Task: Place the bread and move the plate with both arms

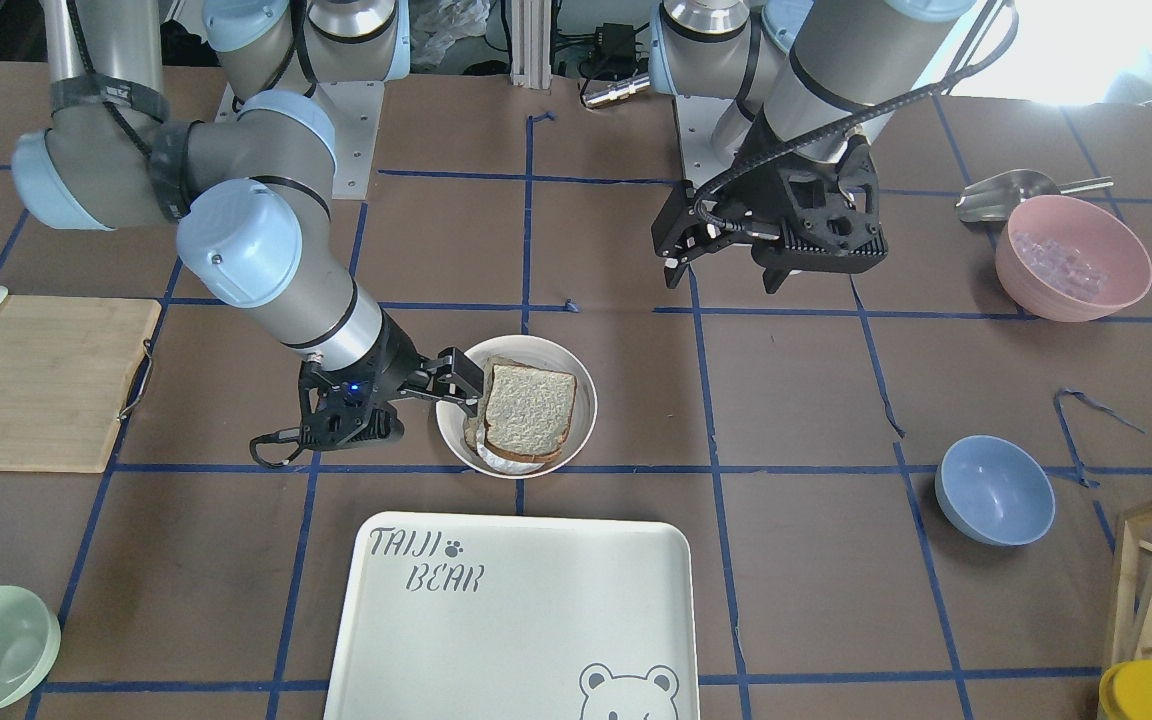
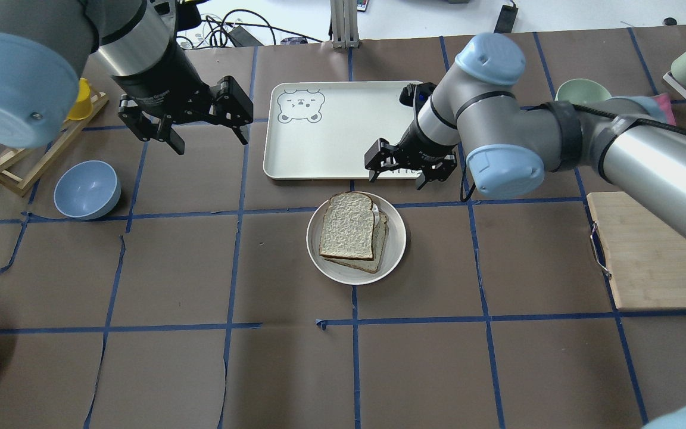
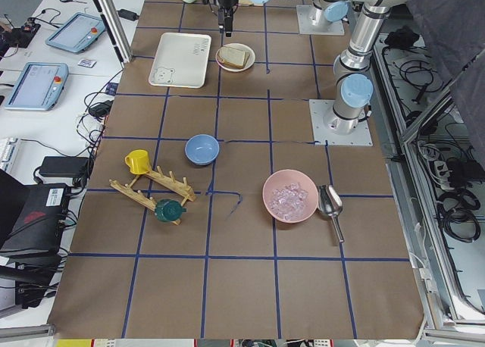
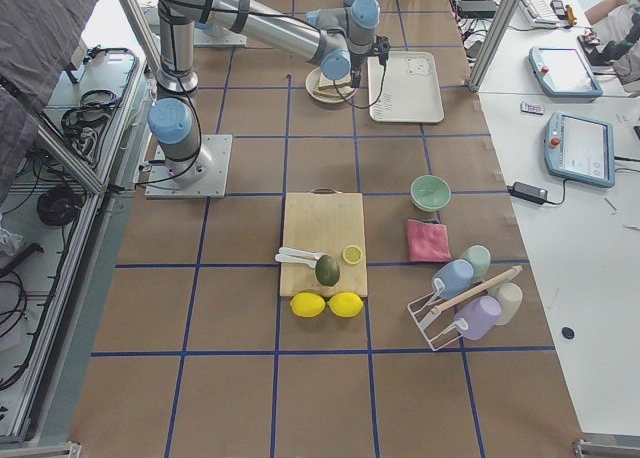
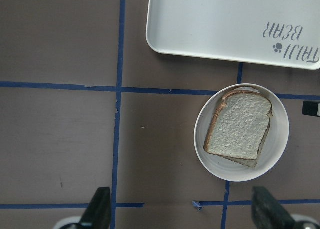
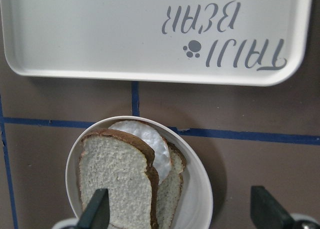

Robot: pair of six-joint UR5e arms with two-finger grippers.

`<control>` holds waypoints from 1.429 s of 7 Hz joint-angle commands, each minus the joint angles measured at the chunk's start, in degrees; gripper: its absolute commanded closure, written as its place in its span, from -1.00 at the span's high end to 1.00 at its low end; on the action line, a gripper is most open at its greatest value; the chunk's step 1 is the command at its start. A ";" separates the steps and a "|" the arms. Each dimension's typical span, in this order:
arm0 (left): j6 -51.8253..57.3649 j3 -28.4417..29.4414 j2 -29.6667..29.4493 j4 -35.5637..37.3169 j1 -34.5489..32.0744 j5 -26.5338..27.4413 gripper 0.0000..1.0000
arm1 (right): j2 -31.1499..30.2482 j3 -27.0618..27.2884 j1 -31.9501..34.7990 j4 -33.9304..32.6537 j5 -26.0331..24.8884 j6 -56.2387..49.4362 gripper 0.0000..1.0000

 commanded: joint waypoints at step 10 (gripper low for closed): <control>-2.14 -23.08 -17.61 36.40 -3.28 -7.97 0.12 | -12.01 -15.80 -3.55 25.25 -18.77 -4.14 0.93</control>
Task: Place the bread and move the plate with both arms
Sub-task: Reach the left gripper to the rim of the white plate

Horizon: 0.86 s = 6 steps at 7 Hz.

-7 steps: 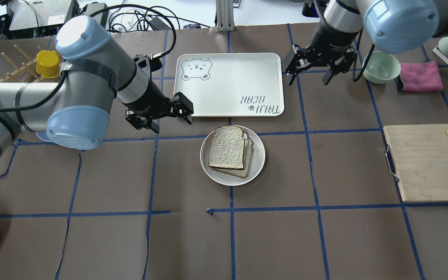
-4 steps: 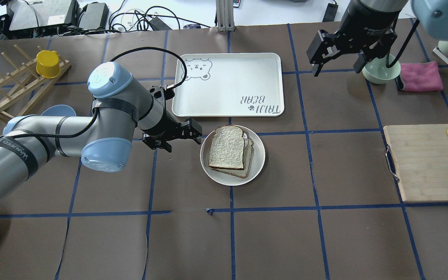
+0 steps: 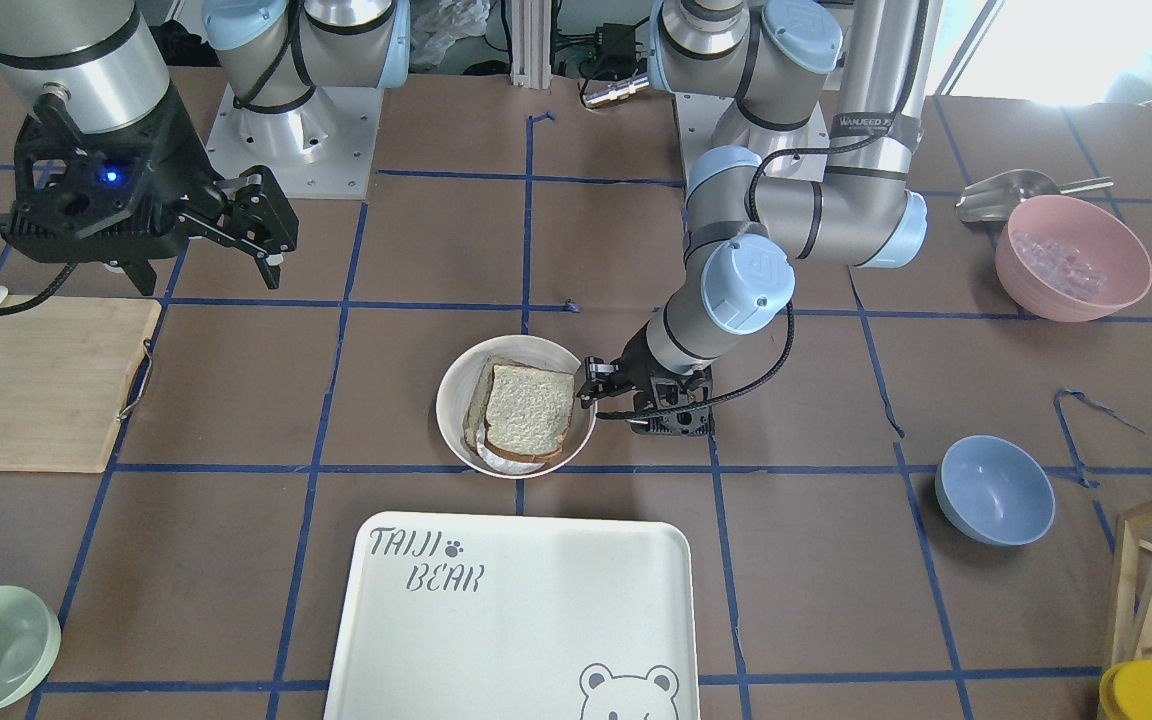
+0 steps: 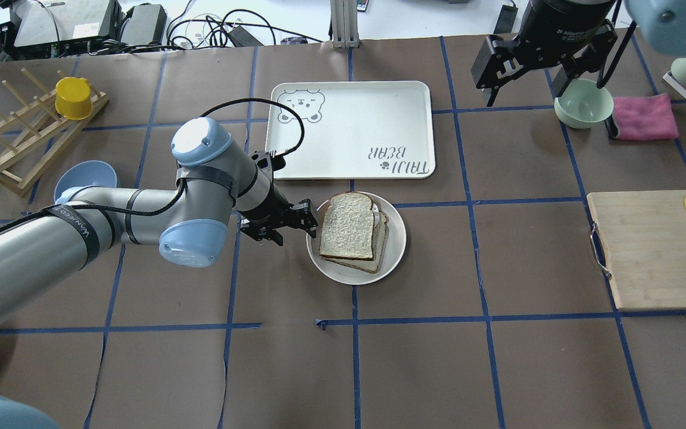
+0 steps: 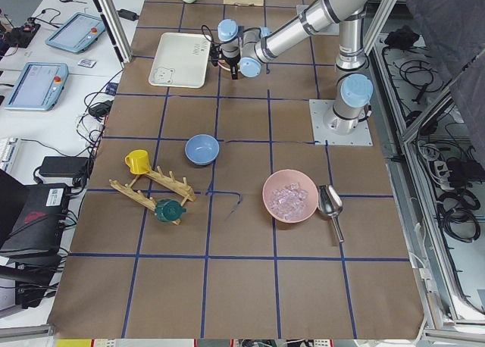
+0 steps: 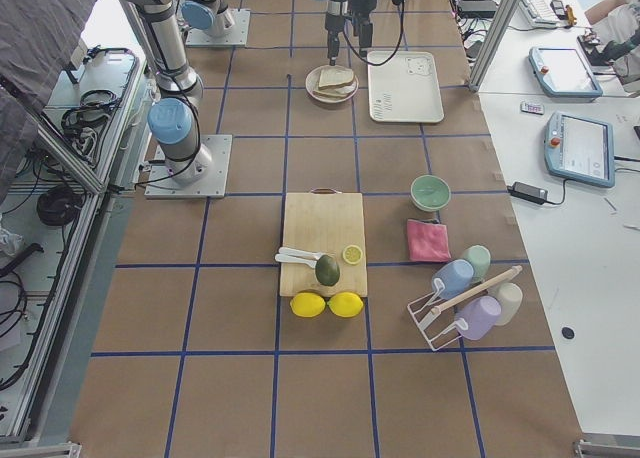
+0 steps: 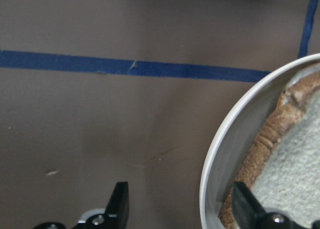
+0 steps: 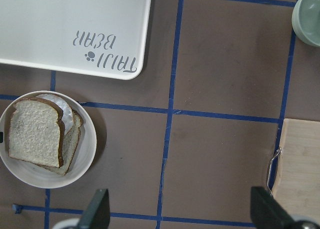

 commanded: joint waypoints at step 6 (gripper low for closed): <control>2.40 0.43 1.29 0.91 -1.23 -0.53 -1.00 | -0.30 0.58 0.03 0.69 1.05 2.77 1.00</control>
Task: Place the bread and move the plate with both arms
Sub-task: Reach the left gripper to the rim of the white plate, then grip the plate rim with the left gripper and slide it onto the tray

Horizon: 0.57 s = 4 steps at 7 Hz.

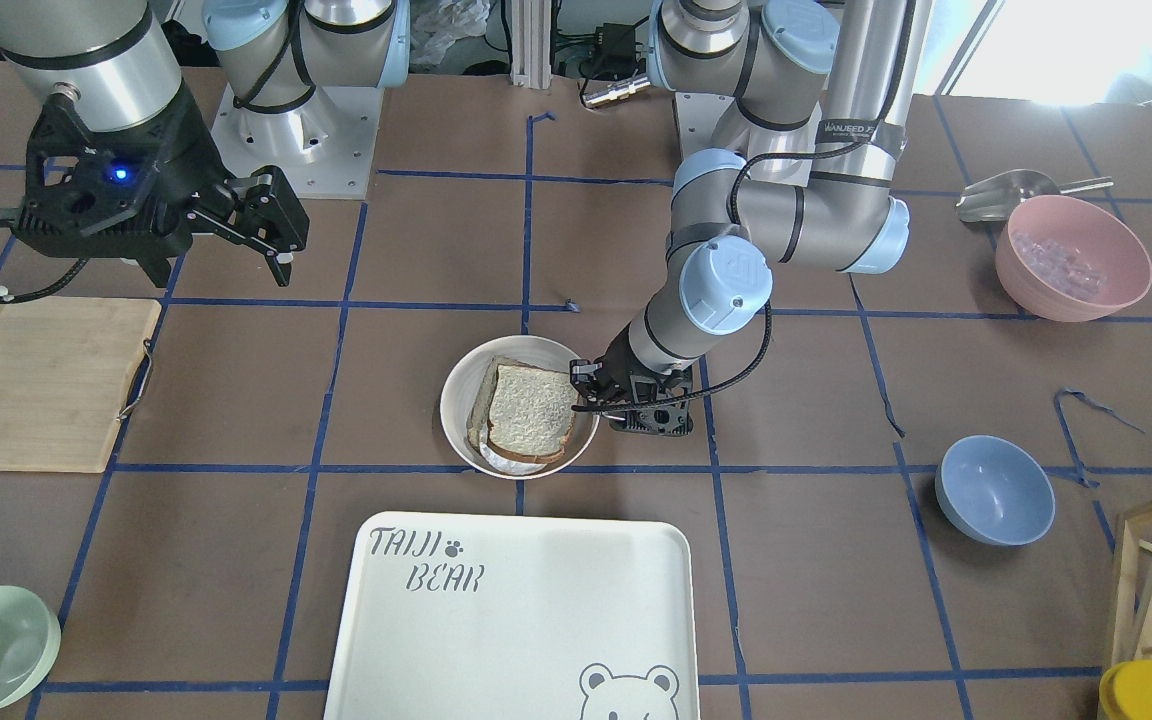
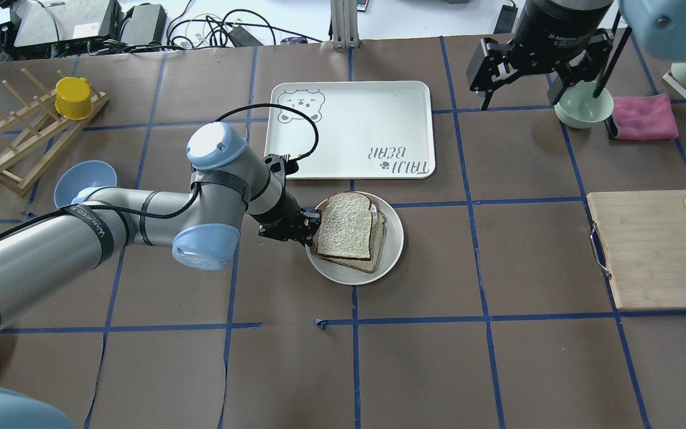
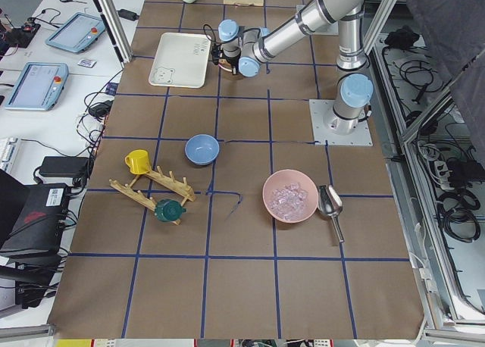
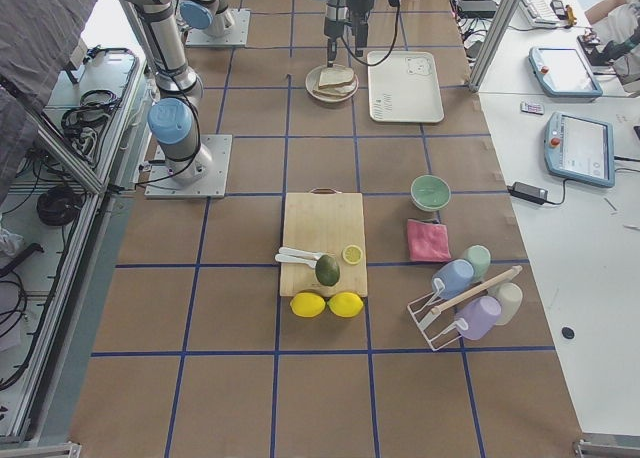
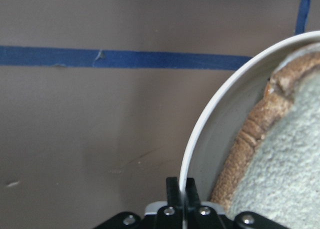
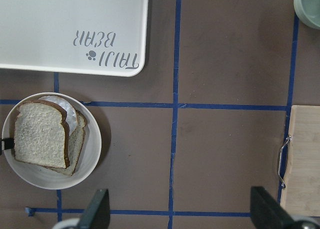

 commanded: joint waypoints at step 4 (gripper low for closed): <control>-0.74 13.38 -1.35 -1.18 4.83 -4.58 -1.00 | -0.01 0.01 -0.03 0.40 0.02 -2.28 1.00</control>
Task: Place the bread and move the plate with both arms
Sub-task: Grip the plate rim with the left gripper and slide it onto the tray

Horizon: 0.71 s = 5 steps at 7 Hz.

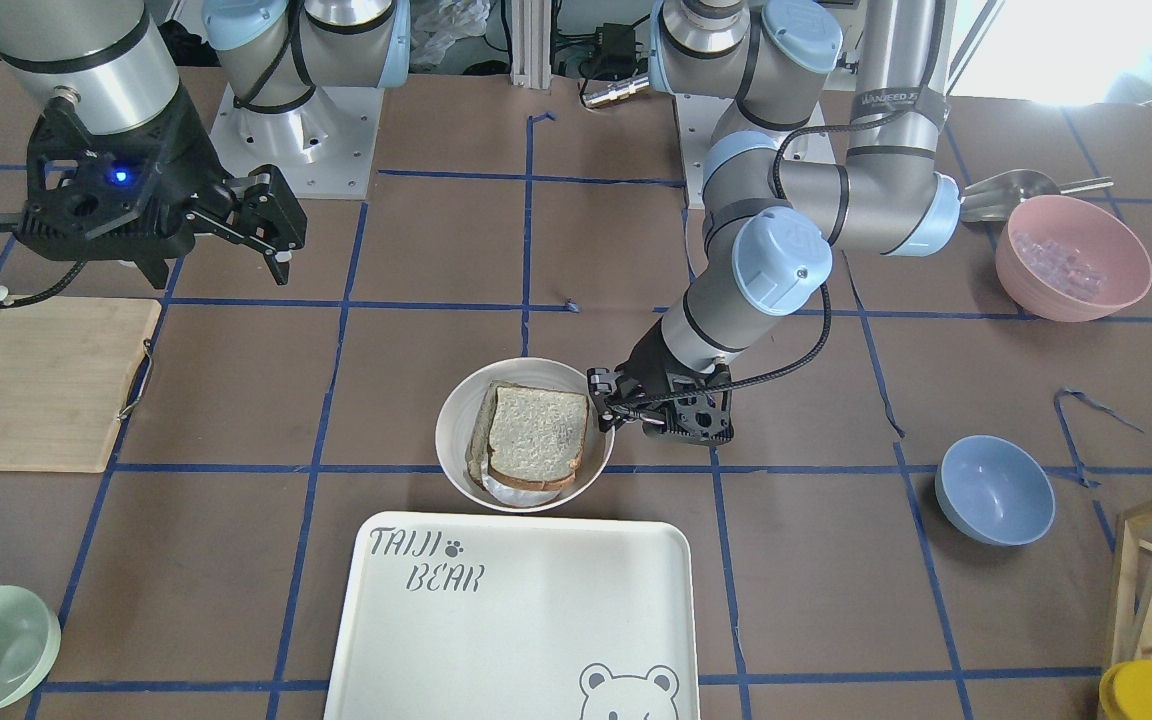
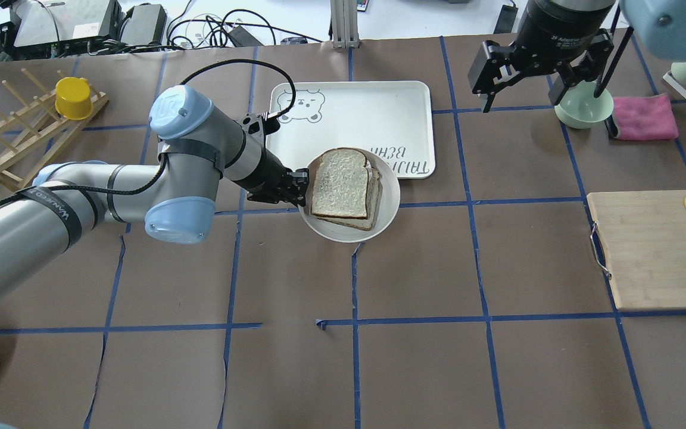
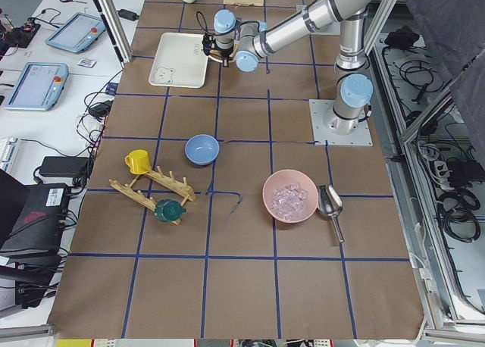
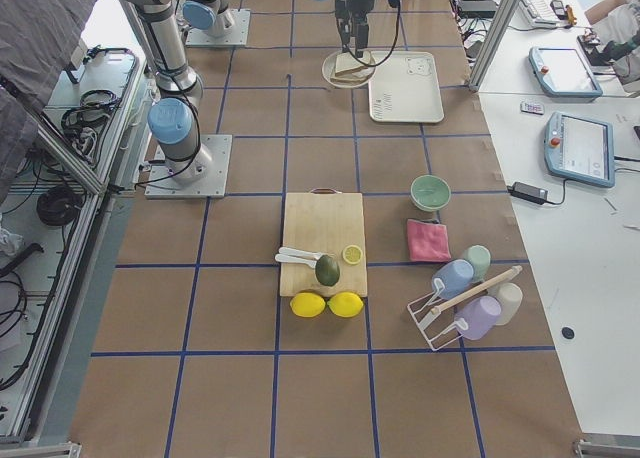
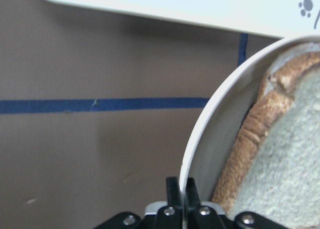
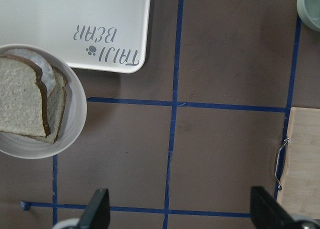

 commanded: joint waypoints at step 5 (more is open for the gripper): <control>-3.56 26.40 -21.62 -4.29 1.06 -0.15 -1.00 | -0.33 0.09 -0.22 0.05 -0.11 -0.06 1.00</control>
